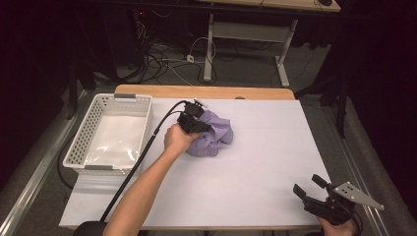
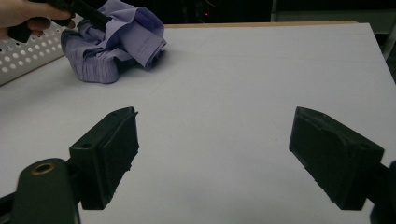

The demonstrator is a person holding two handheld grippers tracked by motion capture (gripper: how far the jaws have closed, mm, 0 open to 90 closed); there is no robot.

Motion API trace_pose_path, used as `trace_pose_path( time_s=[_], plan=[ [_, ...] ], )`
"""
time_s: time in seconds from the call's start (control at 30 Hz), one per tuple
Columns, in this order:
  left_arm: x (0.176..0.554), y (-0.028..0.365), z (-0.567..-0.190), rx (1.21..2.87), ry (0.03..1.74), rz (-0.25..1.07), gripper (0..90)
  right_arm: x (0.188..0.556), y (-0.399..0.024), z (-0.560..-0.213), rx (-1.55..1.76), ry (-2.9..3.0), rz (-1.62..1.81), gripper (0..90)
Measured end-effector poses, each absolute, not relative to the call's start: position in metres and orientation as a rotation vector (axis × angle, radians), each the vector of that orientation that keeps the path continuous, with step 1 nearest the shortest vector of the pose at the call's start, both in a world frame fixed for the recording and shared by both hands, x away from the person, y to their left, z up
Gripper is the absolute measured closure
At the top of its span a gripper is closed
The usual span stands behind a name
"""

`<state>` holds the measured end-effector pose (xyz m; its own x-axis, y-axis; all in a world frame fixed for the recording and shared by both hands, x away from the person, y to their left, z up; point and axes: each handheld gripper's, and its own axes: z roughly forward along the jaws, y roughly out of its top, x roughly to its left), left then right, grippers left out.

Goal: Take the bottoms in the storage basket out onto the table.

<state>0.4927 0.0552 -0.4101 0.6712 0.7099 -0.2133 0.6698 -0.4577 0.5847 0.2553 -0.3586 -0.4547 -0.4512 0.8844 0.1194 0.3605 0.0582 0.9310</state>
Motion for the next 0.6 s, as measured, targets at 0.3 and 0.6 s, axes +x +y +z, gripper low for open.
trace_pose_path(
  time_s=[0.3,0.6],
  plan=[
    [0.487,0.054,-0.402,2.218,1.033,0.105,49.2,0.255,-0.358,-0.455,1.238,1.852,1.392,16.7],
    [0.482,0.062,-0.388,2.203,1.034,0.138,42.7,0.255,-0.358,-0.454,1.235,1.852,1.391,16.7]
  ],
)
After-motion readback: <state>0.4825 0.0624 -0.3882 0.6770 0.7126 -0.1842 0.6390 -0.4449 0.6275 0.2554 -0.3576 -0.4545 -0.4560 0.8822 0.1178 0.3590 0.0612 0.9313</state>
